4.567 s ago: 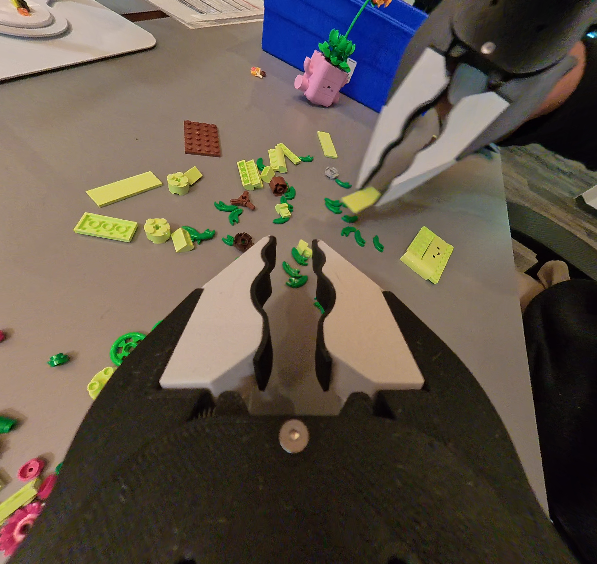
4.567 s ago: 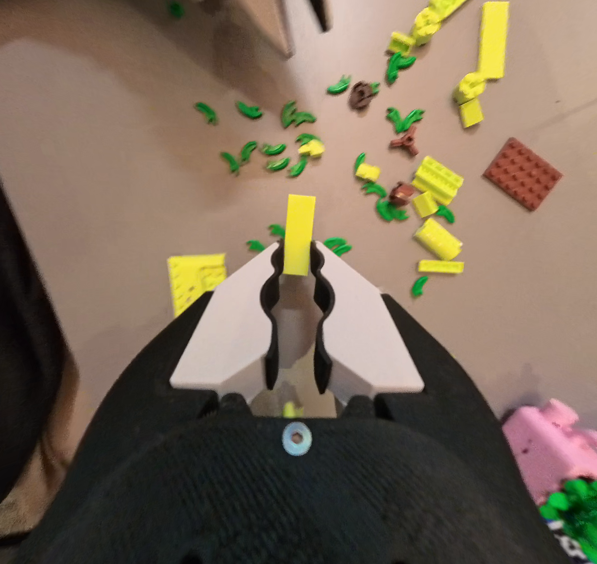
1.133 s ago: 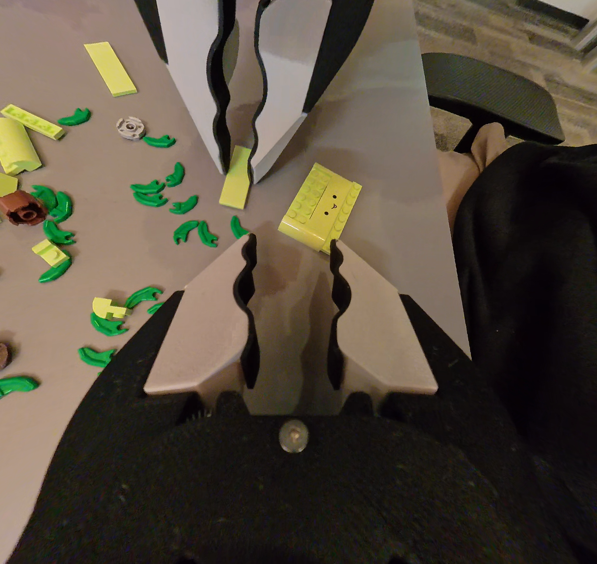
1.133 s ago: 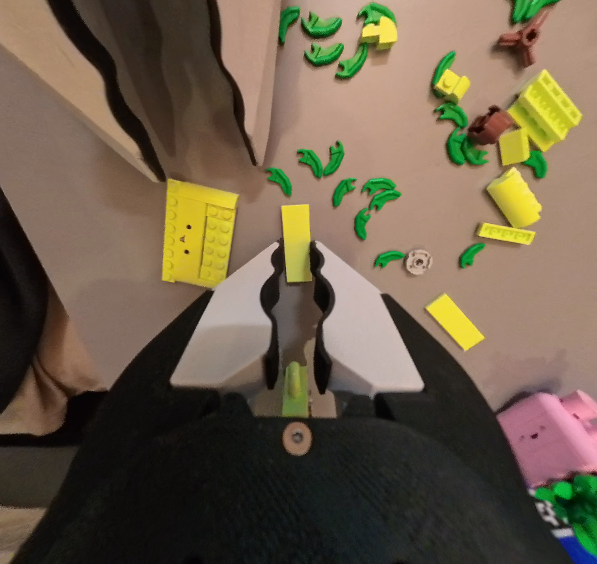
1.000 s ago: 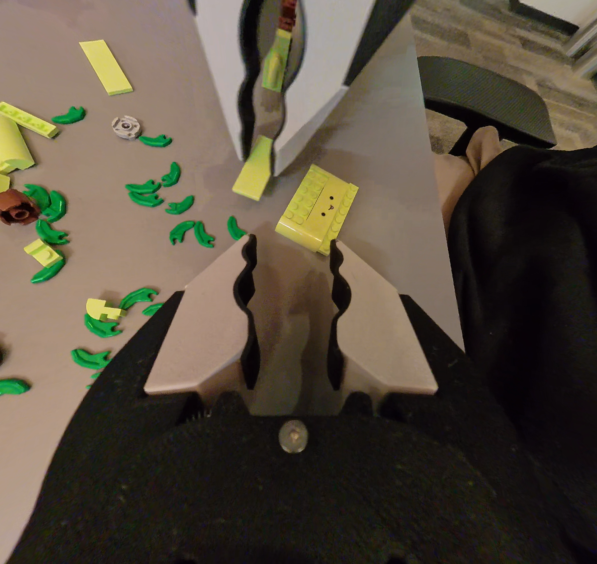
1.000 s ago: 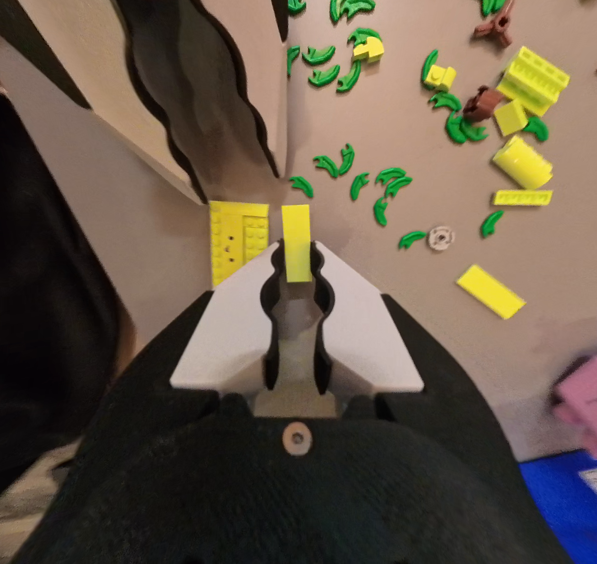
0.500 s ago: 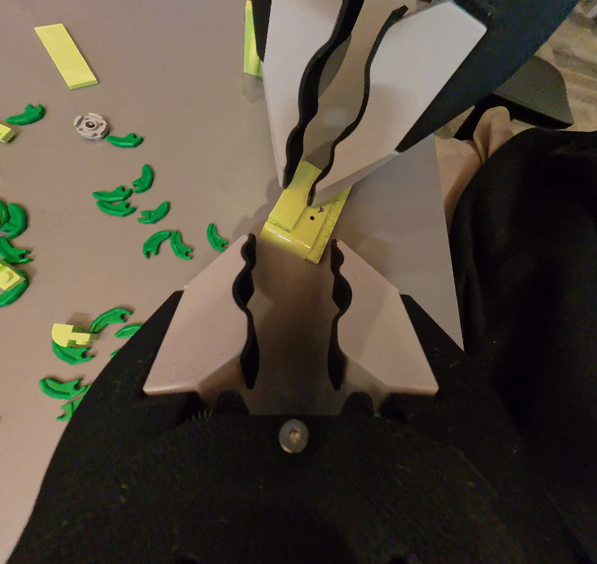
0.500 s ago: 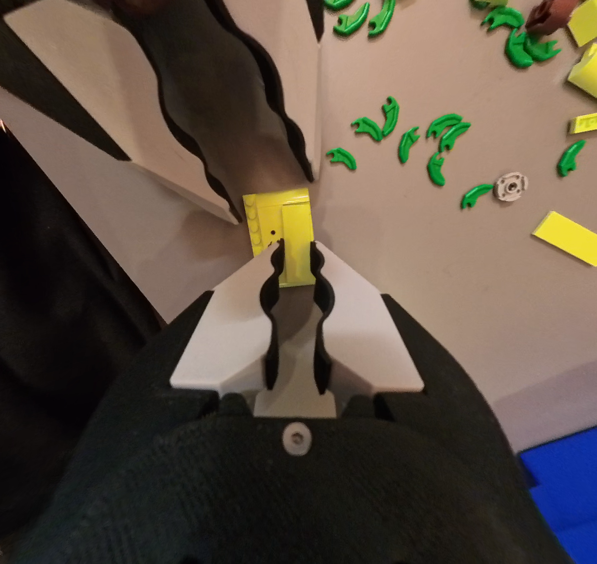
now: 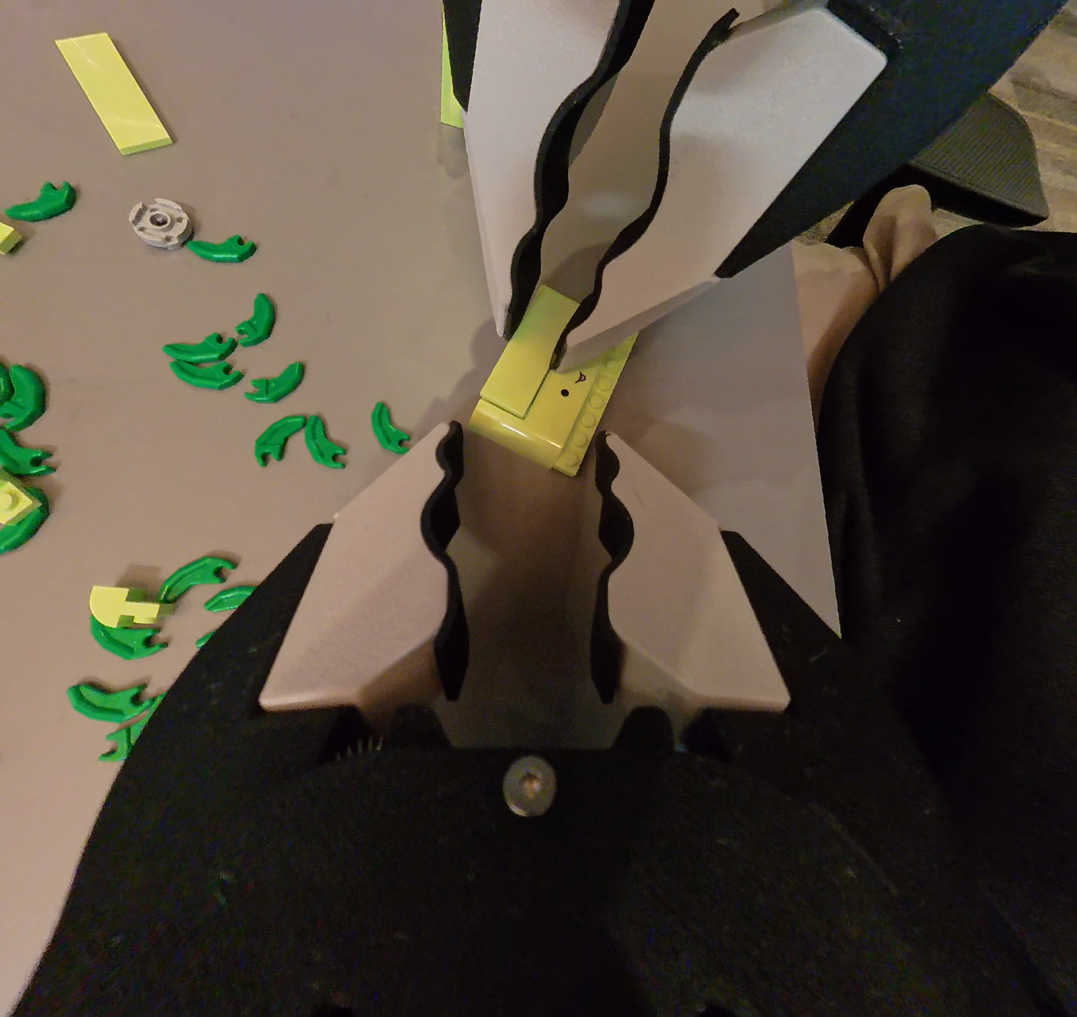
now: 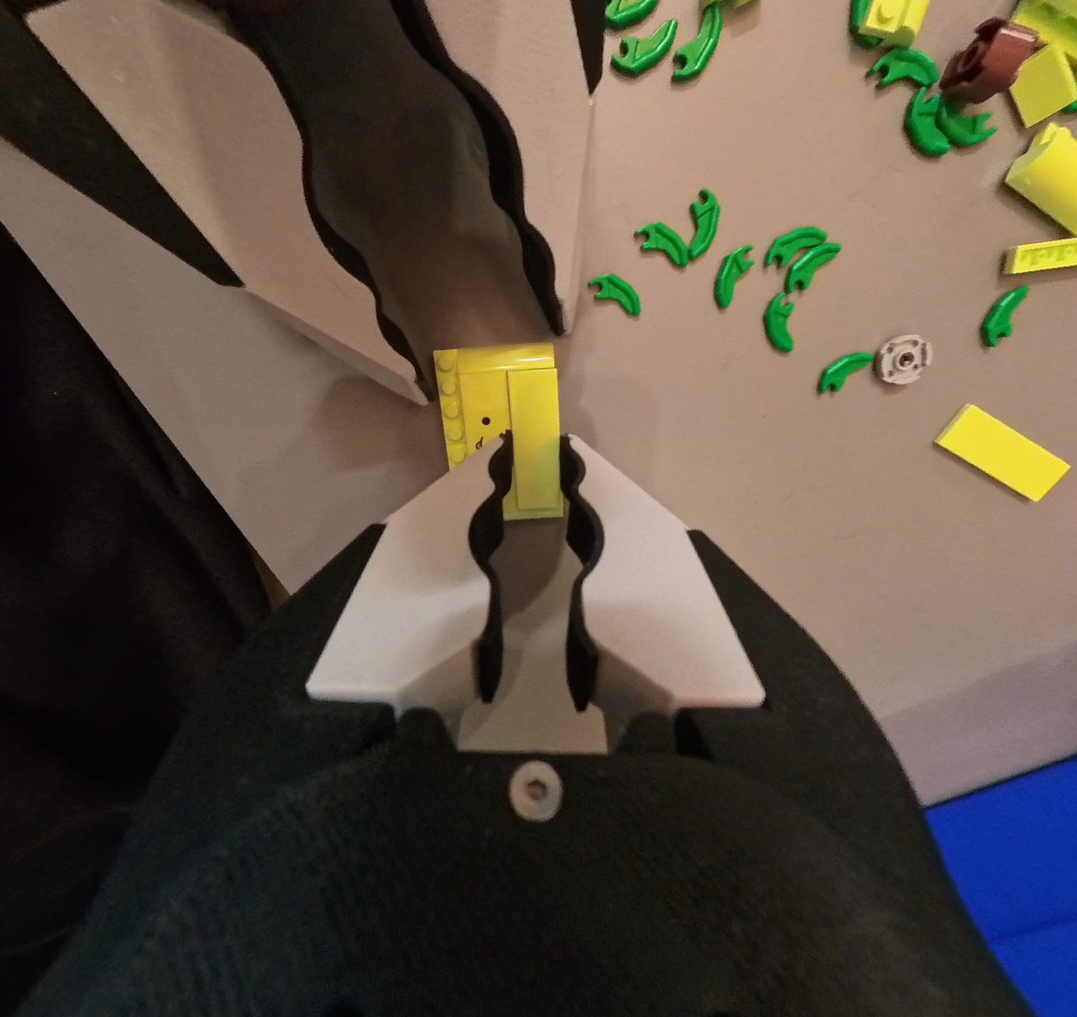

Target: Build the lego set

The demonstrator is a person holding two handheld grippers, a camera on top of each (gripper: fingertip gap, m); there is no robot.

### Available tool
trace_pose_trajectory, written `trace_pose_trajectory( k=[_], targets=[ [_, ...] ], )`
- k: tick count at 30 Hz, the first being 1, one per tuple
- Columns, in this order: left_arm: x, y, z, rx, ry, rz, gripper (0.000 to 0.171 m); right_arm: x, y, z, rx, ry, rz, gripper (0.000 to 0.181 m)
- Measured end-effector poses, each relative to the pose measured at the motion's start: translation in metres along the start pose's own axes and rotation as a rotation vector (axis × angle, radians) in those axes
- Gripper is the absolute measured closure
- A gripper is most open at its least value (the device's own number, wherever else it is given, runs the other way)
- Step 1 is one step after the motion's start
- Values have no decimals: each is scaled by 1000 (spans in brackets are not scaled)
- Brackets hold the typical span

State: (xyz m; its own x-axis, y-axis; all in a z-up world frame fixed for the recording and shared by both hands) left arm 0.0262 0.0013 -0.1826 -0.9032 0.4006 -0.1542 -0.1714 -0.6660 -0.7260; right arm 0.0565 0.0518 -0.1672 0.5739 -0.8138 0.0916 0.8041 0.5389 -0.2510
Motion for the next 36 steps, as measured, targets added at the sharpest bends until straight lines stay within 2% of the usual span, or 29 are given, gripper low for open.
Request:
trace_pose_trajectory(
  k=[13, 20, 36],
  targets=[
    [1, 0, 0, 0, -2, 7, 128, -1, -1, 3, -10, -26, -9, 162],
    [1, 1, -1, 7, -5, 6, 129, -2, -4, 4, -55, -59, -15, 181],
    [0, 0, -2, 10, -9, -13, 133, -2, -1, -1, -59, -100, -36, 181]
  ],
)
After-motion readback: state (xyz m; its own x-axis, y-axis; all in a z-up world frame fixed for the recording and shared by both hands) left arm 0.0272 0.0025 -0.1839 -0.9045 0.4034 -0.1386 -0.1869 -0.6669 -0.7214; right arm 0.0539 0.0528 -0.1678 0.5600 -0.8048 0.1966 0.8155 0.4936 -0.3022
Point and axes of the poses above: each gripper's, where its closed fingertips meet, z back along the fingers, y out of its underside, x = y × z across the jaws, the point moved 4 cm from there along z, back along the fingers, and after that the axes turned 5 degrees about -y, right-handed, at the moved point
